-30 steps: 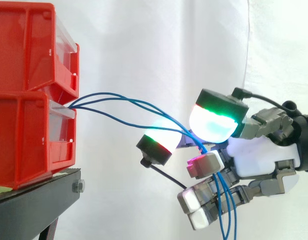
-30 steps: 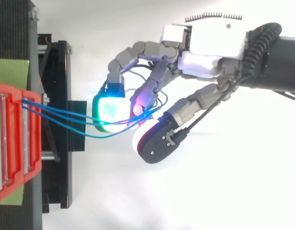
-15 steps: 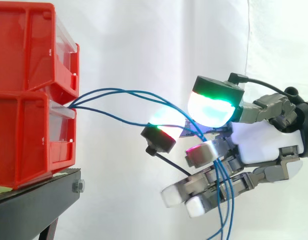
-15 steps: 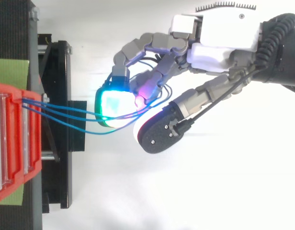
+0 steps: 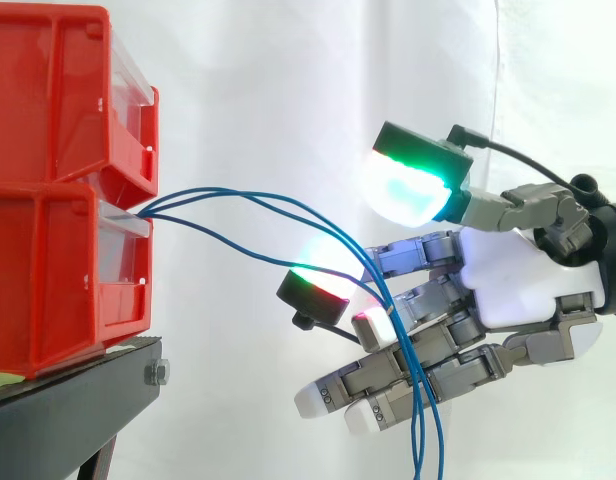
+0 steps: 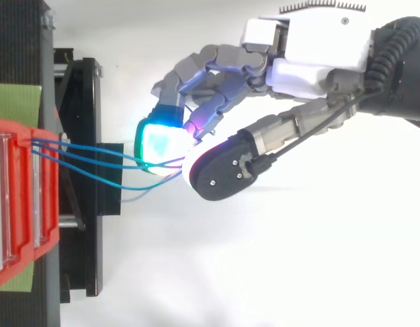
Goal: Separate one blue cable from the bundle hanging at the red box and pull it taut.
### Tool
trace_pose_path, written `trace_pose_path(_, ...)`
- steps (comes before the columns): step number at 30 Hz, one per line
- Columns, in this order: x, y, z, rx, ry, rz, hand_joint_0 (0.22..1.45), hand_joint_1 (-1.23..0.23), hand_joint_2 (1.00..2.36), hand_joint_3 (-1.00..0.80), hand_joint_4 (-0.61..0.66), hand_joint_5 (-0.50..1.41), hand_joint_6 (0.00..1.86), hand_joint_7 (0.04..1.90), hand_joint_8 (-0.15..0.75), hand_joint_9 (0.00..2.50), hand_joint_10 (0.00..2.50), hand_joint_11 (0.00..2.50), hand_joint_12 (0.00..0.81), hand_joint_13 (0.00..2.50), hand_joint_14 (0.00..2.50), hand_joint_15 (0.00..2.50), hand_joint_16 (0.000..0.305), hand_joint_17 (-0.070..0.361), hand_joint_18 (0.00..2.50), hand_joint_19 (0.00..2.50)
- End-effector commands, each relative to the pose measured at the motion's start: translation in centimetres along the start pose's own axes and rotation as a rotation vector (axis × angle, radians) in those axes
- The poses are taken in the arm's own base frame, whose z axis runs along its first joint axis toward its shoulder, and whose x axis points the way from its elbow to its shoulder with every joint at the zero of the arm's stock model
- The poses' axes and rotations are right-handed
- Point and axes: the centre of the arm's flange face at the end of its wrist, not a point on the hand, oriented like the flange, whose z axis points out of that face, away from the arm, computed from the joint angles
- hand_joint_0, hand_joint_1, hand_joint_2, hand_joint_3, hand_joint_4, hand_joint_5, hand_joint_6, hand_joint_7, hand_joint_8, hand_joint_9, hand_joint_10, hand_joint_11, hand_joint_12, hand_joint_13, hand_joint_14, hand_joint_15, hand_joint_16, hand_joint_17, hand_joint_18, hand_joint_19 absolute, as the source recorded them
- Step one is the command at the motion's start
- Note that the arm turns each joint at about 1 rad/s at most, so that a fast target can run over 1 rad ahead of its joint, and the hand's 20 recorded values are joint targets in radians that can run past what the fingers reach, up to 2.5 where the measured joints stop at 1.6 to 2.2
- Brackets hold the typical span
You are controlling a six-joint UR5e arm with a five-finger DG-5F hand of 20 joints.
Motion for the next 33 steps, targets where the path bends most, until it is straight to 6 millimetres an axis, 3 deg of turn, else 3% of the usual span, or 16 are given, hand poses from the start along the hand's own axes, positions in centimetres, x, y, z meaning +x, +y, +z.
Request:
trace_pose_path(1,0.00,-0.03,0.00,0.001,-0.011,-0.007,0.64,-0.77,1.00,-0.48,-0.06,-0.16,0.78,0.87,0.242,0.81,0.01,0.80,0.311,0.09,0.01,0.17,0.041,0.093,0.00,0.38)
trace_pose_path(5,0.00,-0.01,0.01,0.000,-0.011,-0.009,0.69,-0.83,1.01,-0.32,-0.06,-0.20,0.86,0.80,0.250,0.79,0.01,0.84,0.312,0.10,0.01,0.17,0.042,0.095,0.00,0.37)
trace_pose_path(10,0.12,0.00,0.03,-0.002,-0.009,-0.009,0.75,-0.84,1.02,-0.22,-0.09,-0.22,0.90,0.88,0.255,0.79,0.01,0.90,0.318,0.12,0.00,0.16,0.043,0.096,0.04,0.38)
trace_pose_path(15,0.11,-0.03,0.00,0.001,-0.009,-0.009,0.80,-0.86,1.02,-0.25,-0.09,-0.22,0.93,0.85,0.263,0.84,0.01,0.91,0.326,0.20,0.00,0.15,0.044,0.098,0.14,0.40)
trace_pose_path(21,0.11,-0.03,0.00,0.001,-0.009,-0.009,0.81,-0.90,1.00,-0.46,0.00,-0.20,0.94,0.86,0.278,0.91,0.01,0.93,0.329,0.27,0.00,0.15,0.044,0.098,0.24,0.40)
trace_pose_path(24,0.10,-0.03,0.00,0.001,-0.011,-0.009,0.69,-0.83,1.00,-0.50,0.03,-0.16,0.92,1.05,0.298,0.97,0.01,0.90,0.335,0.31,0.01,0.17,0.044,0.099,0.29,0.40)
trace_pose_path(26,0.10,-0.03,0.00,0.001,-0.011,-0.009,0.62,-0.75,1.00,-0.50,0.00,-0.14,0.88,1.05,0.282,0.99,0.01,0.74,0.332,0.32,0.00,0.16,0.044,0.099,0.28,0.42)
trace_pose_path(28,0.10,-0.03,0.00,0.001,-0.011,-0.009,0.60,-0.63,1.00,-0.50,-0.02,-0.12,0.81,1.02,0.281,0.97,0.01,0.59,0.327,0.30,0.00,0.15,0.044,0.099,0.26,0.43)
trace_pose_path(32,0.11,-0.03,0.00,0.001,-0.009,-0.009,0.63,-0.53,1.00,-0.44,0.02,-0.06,0.57,1.31,0.273,0.88,0.01,0.40,0.327,0.26,0.00,0.13,0.044,0.100,0.22,0.43)
trace_pose_path(33,0.13,-0.03,0.00,0.001,-0.008,-0.009,0.63,-0.53,1.01,-0.44,0.02,-0.06,0.57,1.30,0.275,0.88,0.01,0.39,0.327,0.26,0.00,0.13,0.044,0.100,0.21,0.43)
